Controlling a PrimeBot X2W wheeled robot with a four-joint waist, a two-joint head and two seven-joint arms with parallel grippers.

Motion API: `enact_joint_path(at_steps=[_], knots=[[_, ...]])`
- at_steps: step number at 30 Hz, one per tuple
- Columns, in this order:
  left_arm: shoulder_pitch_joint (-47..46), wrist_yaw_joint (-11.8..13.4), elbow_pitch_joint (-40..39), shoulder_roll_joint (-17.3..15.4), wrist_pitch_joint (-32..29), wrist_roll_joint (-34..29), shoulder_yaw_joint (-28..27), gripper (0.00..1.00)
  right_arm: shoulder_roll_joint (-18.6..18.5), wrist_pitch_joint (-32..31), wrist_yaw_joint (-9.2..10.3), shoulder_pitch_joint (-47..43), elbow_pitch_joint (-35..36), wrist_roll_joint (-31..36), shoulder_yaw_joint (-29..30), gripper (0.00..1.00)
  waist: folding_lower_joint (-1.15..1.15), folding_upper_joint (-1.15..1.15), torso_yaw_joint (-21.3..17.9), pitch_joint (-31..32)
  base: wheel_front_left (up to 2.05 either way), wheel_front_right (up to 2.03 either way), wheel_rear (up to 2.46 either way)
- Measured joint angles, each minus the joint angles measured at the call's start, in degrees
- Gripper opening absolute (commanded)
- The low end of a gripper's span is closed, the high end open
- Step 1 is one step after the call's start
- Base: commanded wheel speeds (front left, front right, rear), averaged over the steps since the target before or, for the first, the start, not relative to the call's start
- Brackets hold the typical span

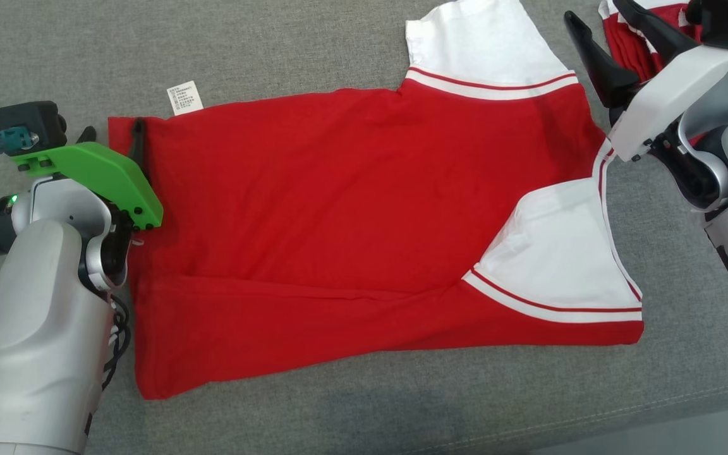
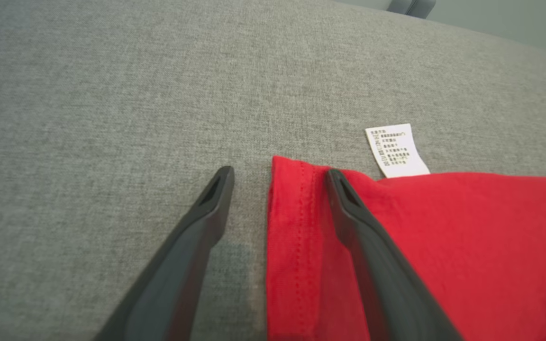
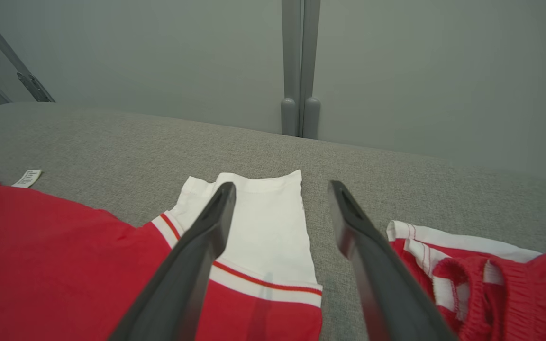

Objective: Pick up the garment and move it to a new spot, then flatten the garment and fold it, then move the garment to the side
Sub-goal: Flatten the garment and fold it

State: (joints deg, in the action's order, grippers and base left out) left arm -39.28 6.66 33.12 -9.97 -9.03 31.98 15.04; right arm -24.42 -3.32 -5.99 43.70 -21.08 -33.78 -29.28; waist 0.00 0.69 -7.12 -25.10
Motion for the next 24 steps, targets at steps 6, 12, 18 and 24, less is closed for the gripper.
enact_joint_path(at_steps=[6,12,18,24], knots=[[-1.36,0.01,2.04,0.75,0.42,-0.18,0.14,0.16,0.07,0.11,-0.08,1.49,-2.09,0.56,-0.70,1.00,0.00,0.00,-0.13,-0.06,0.00,0.00,0.00],[-2.30,-0.42,3.31,3.43,2.09,-0.41,1.79,0.00,-0.46,-0.25,-0.53,3.18,-5.13,0.56,-0.76,1.00,0.00,0.00,0.58,0.09,0.00,0.00,0.00],[-2.86,-2.69,2.63,6.78,5.32,-0.30,3.04,0.00,-1.46,-2.80,-0.53,5.47,-9.33,0.47,-0.07,1.00,0.00,0.00,2.92,0.14,0.00,0.00,0.00],[-2.74,-4.72,0.07,7.88,10.29,0.52,3.90,0.00,-3.03,-4.78,-0.47,6.33,-14.13,-0.69,1.67,1.00,0.00,0.00,6.56,0.02,0.00,0.00,0.00]])
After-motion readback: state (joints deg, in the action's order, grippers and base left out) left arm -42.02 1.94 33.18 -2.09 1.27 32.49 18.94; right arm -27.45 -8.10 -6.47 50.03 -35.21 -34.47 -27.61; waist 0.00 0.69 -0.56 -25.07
